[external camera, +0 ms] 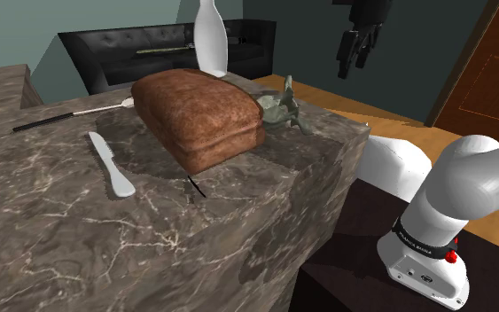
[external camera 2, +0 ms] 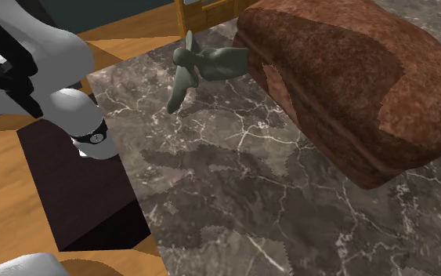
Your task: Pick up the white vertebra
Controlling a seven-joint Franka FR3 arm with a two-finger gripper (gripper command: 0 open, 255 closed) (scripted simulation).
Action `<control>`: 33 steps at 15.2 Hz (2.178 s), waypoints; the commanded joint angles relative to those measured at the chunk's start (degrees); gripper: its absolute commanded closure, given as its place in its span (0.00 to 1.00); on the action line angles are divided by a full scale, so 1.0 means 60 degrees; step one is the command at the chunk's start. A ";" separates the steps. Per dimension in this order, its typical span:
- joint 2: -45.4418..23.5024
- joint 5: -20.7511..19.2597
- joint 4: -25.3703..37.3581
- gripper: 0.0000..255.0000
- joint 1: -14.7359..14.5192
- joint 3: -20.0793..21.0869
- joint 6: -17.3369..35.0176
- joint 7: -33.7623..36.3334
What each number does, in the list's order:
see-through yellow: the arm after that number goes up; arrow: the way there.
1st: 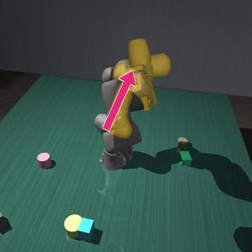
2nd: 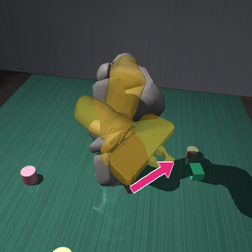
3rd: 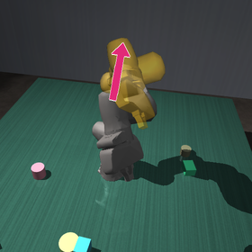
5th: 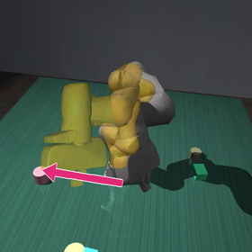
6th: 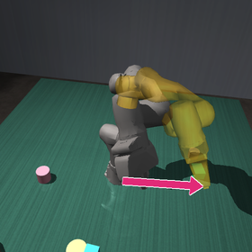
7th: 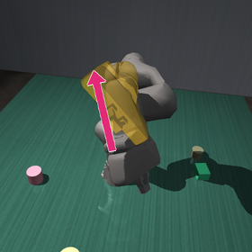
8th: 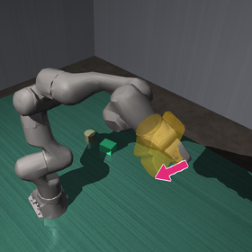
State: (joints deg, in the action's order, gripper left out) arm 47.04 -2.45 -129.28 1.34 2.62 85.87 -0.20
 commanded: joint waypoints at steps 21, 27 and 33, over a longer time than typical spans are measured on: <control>0.0542 0.1802 0.0190 0.00 -0.0307 0.5147 0.1309 0.4988; 0.0881 0.2143 -0.0753 0.00 -0.0297 0.5442 0.1982 0.4965; 0.0937 0.2228 -0.1151 1.00 -0.0412 0.5576 0.2320 0.5082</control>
State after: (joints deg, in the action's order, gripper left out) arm 53.22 11.01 -135.35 -1.39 35.72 110.08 29.93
